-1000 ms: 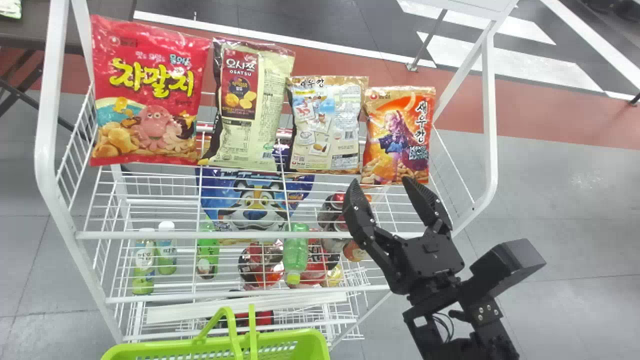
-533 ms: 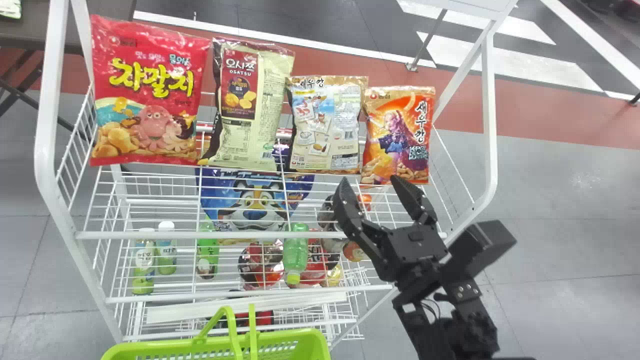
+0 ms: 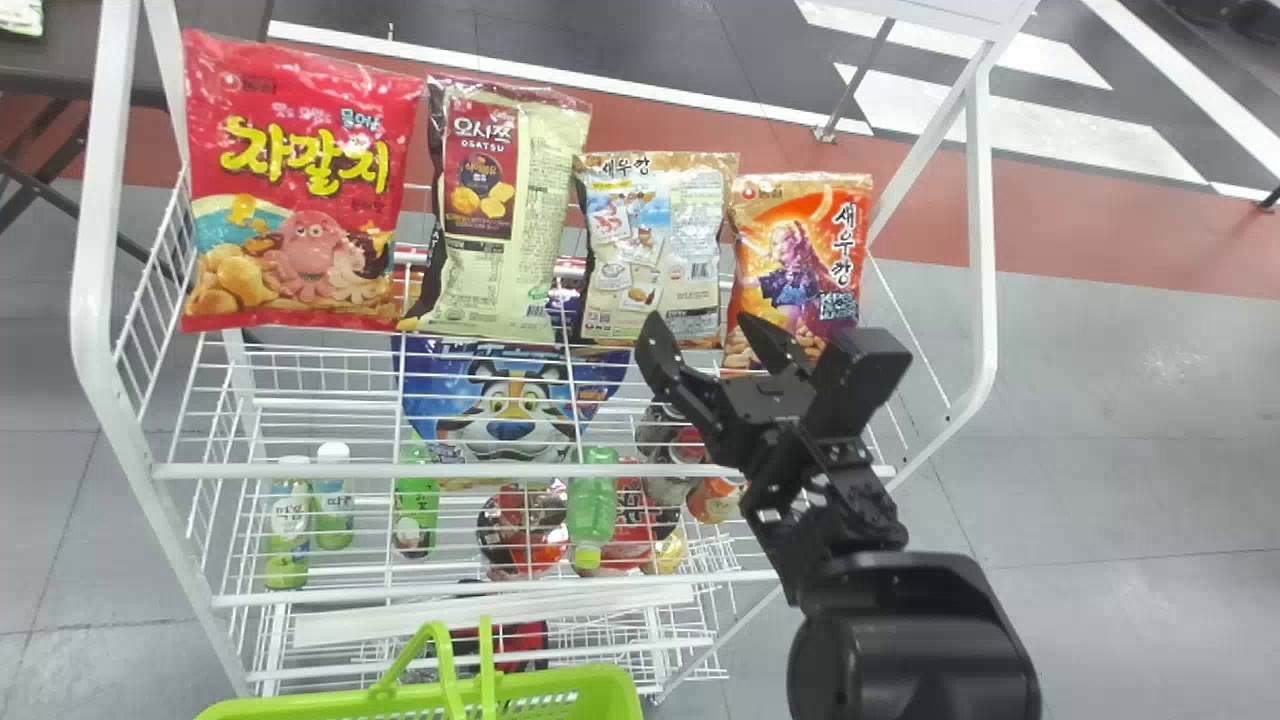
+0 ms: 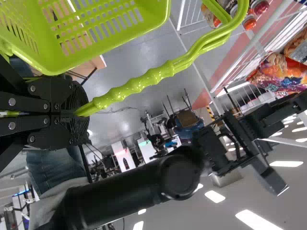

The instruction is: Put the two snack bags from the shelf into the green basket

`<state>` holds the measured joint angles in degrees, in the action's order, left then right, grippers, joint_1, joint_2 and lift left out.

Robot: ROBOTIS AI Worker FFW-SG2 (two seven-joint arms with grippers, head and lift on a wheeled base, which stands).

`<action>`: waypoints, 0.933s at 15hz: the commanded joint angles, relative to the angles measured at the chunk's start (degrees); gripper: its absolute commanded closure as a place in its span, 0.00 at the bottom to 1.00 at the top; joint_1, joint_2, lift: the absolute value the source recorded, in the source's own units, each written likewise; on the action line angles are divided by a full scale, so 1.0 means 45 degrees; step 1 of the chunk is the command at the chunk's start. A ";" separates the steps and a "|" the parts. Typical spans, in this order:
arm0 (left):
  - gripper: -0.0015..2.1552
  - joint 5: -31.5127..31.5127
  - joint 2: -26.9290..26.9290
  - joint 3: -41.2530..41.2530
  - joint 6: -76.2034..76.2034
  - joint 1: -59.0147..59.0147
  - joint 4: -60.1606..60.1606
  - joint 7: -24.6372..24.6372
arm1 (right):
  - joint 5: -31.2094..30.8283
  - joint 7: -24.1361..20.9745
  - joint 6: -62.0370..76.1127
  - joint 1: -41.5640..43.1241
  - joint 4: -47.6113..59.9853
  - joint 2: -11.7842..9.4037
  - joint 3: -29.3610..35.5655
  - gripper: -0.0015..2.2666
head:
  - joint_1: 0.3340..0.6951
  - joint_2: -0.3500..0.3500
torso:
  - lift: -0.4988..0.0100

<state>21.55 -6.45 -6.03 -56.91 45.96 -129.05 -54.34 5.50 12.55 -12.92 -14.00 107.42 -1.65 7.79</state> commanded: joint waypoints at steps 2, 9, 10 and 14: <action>0.99 -0.0022 0.0124 0.0012 0.0000 -0.0057 0.0222 0.0161 | 0.0028 0.0003 0.0888 0.1335 -0.1821 -0.0220 -0.0149 0.05 | 1.00 0.00 | 0.97; 0.99 -0.0101 0.0163 0.0090 -0.0352 -0.0468 0.0319 0.0356 | -0.0207 -0.0231 0.1591 0.3034 -0.3813 -0.0533 -0.0598 0.05 | 1.00 0.00 | 0.97; 0.99 -0.0081 0.0163 0.0129 -0.0313 -0.0487 0.0378 0.0317 | -0.0324 -0.0231 0.1552 0.3288 -0.4086 -0.0552 -0.0696 0.05 | 1.00 0.00 | 0.97; 0.99 -0.0022 0.0202 0.0208 -0.0313 -0.0604 0.0534 0.0259 | -0.0832 -0.0231 0.0341 0.4186 -0.4946 -0.0630 -0.0930 0.08 | 1.00 0.00 | 0.97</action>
<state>21.37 -5.55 -5.16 -58.34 43.46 -126.84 -53.19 2.60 11.49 -9.17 3.70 86.22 -4.20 4.03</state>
